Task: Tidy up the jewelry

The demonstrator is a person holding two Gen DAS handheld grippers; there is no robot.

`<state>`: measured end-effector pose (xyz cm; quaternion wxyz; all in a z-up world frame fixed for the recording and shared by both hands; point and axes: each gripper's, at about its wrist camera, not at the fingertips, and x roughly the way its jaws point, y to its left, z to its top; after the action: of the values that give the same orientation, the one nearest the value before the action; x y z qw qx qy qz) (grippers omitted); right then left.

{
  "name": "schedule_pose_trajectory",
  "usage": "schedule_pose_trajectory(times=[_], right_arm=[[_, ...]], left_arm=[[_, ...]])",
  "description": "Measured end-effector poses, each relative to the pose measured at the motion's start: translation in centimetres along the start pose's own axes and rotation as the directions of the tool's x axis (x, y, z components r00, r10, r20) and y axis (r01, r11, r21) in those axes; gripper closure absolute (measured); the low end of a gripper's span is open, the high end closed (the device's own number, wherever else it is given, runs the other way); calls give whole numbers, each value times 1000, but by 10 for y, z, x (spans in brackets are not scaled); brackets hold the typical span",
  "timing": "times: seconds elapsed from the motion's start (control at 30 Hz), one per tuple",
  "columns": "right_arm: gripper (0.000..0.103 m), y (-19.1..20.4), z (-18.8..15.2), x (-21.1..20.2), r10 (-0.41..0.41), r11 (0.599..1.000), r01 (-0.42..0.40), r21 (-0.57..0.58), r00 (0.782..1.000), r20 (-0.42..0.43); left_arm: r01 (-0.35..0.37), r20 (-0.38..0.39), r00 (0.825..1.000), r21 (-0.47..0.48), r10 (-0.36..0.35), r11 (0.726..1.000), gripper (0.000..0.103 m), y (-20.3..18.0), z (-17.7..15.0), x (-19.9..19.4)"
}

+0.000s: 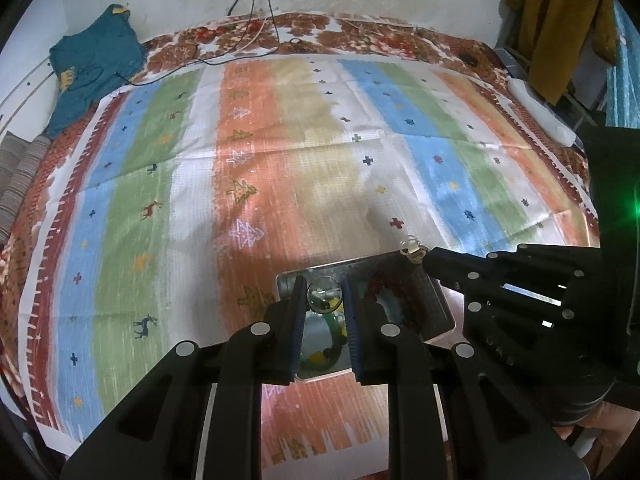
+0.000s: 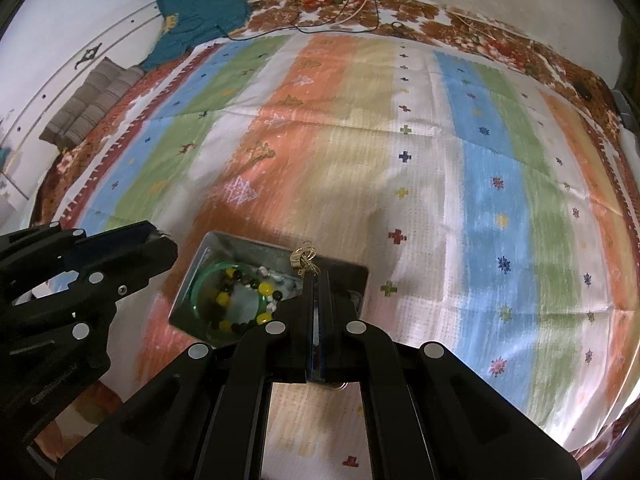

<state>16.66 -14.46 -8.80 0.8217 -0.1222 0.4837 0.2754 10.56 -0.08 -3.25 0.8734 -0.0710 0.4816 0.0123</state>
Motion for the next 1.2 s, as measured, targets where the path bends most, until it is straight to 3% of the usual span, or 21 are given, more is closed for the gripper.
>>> schedule_pose_trajectory(times=[0.13, 0.23, 0.5, 0.57, 0.63, 0.97, 1.1, 1.2], right_arm=[[100, 0, -5, -4, 21, 1000, -21, 10, 1000, -5], [100, 0, -6, -8, 20, 1000, -20, 16, 1000, 0], [100, -2, -11, -5, -3, 1000, 3, 17, 999, -32], [94, -2, -11, -4, 1, 1000, 0, 14, 999, -34], [65, -1, -11, -4, 6, 1000, -6, 11, 1000, -29], [63, -5, -13, -8, 14, 999, -13, 36, 1000, -25], [55, -7, -20, -16, -15, 999, 15, 37, 1000, -11], [50, -7, -25, -26, -21, 999, 21, 28, 1000, 11]], left_arm=[[4, -7, 1000, -10, -4, 1000, 85, 1, -1, 0], [58, -28, 998, -66, -60, 996, 82, 7, -2, 2], [10, -15, 1000, -66, -11, 998, 75, 8, -5, -3], [8, -11, 1000, -64, -9, 998, 73, 8, -7, -5], [8, -4, 1000, -68, -8, 998, 73, 9, -9, -9], [16, 22, 1000, -89, -14, 996, 70, 16, -19, -23], [13, 19, 1000, -83, -12, 996, 70, 16, -26, -27], [17, 32, 999, -72, -15, 997, 58, 14, -30, -32]])
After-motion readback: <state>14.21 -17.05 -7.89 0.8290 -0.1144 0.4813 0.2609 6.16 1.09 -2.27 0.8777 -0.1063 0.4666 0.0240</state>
